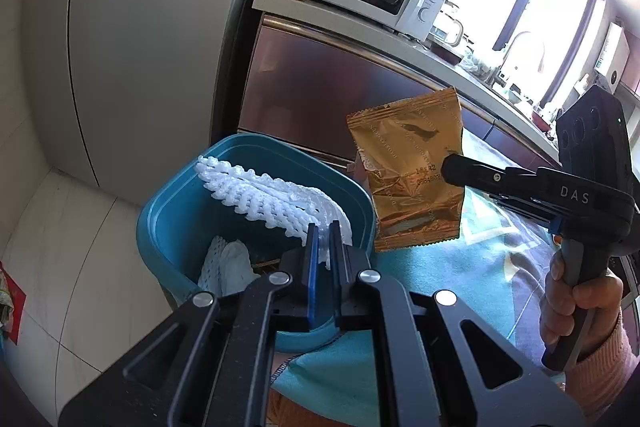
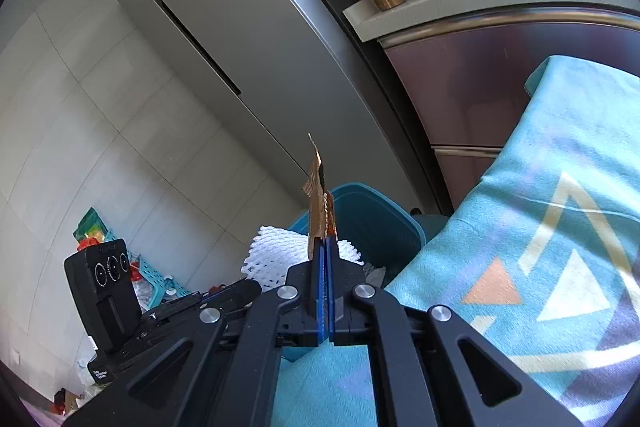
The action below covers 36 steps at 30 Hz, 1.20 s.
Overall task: Collect trash
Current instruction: 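Carry net and wrapper over the teal bin and open both tools to drop them, then move both open tools back over the trash on the table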
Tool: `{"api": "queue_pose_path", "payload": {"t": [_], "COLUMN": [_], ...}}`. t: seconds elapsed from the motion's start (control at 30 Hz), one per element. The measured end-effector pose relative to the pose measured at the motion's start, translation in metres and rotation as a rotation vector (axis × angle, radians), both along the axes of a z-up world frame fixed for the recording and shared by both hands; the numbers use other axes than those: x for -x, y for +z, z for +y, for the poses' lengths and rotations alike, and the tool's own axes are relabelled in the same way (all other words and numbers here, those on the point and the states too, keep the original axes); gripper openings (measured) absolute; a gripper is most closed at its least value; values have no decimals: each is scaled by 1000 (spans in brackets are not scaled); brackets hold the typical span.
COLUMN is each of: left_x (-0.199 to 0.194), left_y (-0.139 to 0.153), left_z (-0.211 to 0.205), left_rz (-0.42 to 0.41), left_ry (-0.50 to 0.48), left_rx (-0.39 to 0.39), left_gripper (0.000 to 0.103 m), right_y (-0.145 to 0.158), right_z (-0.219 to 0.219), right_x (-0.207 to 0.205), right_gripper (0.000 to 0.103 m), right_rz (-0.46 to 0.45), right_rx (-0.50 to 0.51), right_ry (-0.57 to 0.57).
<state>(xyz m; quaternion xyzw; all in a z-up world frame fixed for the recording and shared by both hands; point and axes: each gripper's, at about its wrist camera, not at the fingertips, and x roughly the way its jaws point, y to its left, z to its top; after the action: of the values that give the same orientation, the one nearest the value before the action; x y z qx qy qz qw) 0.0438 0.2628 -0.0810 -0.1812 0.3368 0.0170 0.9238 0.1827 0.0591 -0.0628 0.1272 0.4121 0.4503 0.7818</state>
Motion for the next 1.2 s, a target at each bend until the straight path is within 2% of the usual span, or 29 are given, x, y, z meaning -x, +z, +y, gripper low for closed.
{"api": "queue_pose_path", "payload": {"t": [0.47, 0.77, 0.97, 1.2], "left_x": [-22, -40, -41, -36], "left_y": [-34, -54, -55, -38], "left_z": [9, 11, 7, -1], "left_rz": [73, 115, 101, 59], "left_ry": [22, 38, 42, 35], "left_rx": [32, 55, 55, 34], "left_gripper": [6, 7, 8, 10], "right_y": [-28, -33, -35, -36], "right_z": [34, 36, 32, 25], "right_x": [-12, -10, -11, -12], "right_gripper": [2, 6, 8, 9], "right_rz": [62, 68, 71, 67], "right_rx": [98, 105, 94, 82], "right_ry": [8, -2, -16, -25]}}
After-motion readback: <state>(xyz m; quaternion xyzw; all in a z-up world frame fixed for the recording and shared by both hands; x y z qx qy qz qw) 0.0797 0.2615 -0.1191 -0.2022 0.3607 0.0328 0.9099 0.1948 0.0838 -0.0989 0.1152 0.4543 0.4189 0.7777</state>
